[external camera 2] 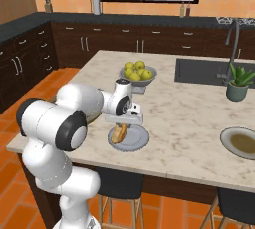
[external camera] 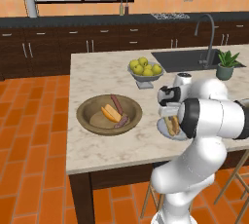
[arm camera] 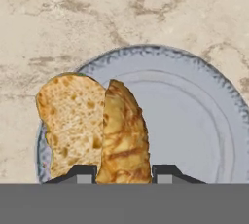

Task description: Place one bun and one sausage from the bowl on each plate.

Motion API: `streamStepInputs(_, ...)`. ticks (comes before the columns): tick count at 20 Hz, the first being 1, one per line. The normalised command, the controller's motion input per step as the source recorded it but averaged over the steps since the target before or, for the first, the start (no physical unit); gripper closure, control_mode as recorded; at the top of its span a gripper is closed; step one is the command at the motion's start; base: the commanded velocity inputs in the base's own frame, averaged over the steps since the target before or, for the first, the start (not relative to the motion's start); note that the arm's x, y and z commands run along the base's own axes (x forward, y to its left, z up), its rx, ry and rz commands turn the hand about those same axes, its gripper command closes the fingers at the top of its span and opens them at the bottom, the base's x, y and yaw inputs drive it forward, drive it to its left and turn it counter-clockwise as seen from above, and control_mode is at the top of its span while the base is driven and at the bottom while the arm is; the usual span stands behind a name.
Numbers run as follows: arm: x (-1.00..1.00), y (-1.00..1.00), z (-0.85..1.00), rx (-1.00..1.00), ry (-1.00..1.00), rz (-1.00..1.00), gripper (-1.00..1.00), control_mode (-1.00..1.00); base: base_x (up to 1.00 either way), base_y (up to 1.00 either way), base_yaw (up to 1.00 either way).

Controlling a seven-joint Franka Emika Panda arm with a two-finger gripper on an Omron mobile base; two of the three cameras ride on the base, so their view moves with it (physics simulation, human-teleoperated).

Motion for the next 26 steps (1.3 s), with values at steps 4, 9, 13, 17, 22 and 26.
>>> streamStepInputs(4,0.52,0.0,-0.27,0.0,0.0,0.0,1.0,-1.0,0.0,0.0,0.0)
streamStepInputs(9,0.17,0.0,-0.37,0.0,0.0,0.0,1.0,-1.0,0.0,0.0,0.0)
streamStepInputs(13,0.0,0.0,0.0,0.0,0.0,0.0,1.0,-1.0,0.0,0.0,0.0)
streamStepInputs(17,0.0,0.0,0.0,0.0,0.0,0.0,-1.0,-1.0,0.0,0.0,0.0)
streamStepInputs(22,0.0,0.0,0.0,0.0,0.0,0.0,-1.0,-1.0,0.0,0.0,0.0)
streamStepInputs(26,-0.02,-0.03,0.0,0.0,-0.02,0.0,-1.0,-1.0,0.0,0.0,0.0)
